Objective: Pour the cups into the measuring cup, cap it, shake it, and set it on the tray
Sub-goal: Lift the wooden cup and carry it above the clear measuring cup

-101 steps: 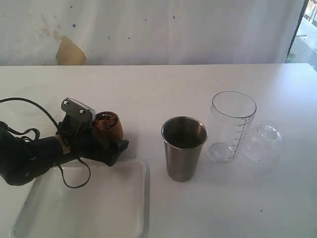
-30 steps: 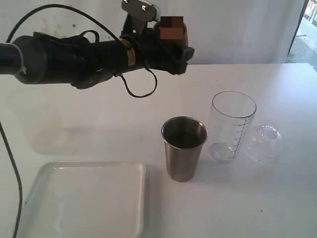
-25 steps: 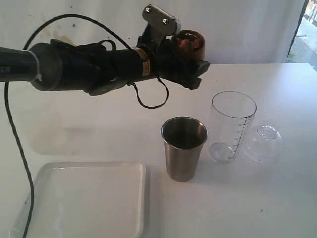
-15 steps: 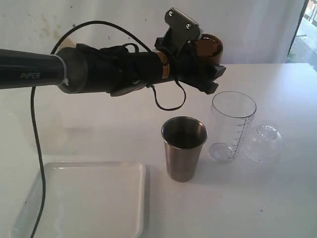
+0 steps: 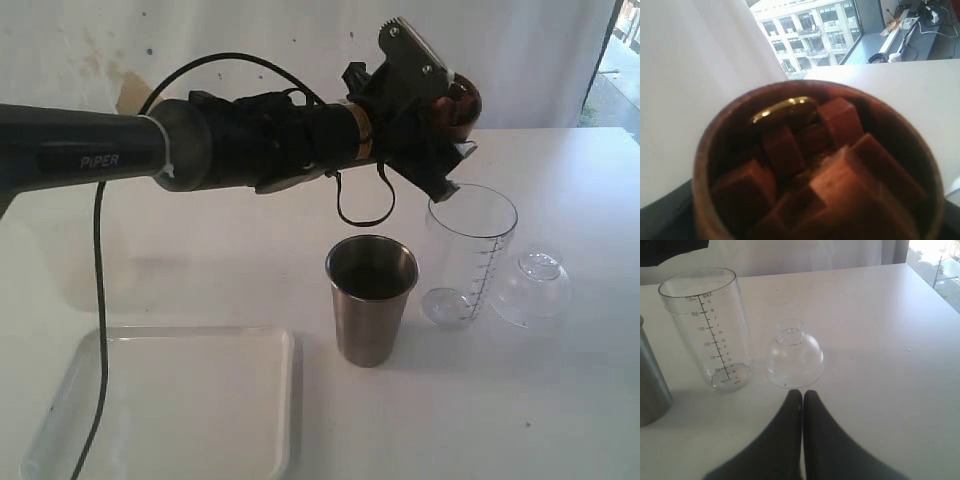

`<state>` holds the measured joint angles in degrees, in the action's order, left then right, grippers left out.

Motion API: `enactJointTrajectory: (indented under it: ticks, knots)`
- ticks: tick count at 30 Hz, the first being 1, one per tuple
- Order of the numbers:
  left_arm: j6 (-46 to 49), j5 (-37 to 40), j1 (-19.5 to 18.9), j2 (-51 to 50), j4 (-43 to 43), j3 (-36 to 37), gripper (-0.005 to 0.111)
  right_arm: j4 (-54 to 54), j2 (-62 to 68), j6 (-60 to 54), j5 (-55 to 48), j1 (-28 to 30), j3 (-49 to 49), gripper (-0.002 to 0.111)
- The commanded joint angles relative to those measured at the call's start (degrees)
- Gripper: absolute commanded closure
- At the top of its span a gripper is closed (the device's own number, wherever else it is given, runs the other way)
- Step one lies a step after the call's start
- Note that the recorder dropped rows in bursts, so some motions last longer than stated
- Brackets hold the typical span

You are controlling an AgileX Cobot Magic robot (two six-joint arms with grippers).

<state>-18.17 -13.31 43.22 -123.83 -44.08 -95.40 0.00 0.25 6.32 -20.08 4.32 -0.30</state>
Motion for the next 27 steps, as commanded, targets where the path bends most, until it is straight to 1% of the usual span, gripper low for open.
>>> enactJointTrajectory:
  ticks: [1,6,14,20,24,27]
  knots:
    - [1.81,-1.33,0.34,0.4,0.27,-1.4,0.107,0.0,-0.25,-0.01,-0.01,0.23,0.3,0.108]
    - [9.99,-0.04,0.72,0.19,0.27,-1.89,0.107,0.0,-0.25,-0.01,-0.01,0.23,0.3,0.108]
    - [20.58,0.1,0.86,-1.12,0.27,-1.89,0.107,0.0,-0.25,-0.01,-0.01,0.23,0.3,0.108]
    - [28.03,-0.13,0.86,-1.37,0.27,-1.89,0.107,0.0,-0.25,-0.01,-0.01,0.23,0.3,0.108]
    - [34.75,-0.94,0.86,-1.37,0.27,-1.89,0.107,0.0,-0.25,-0.01,-0.01,0.23,0.3,0.108]
    - [35.35,-2.62,0.86,-1.37,0.27,-1.89,0.107,0.0,-0.25,-0.01,-0.01,0.23,0.3,0.108]
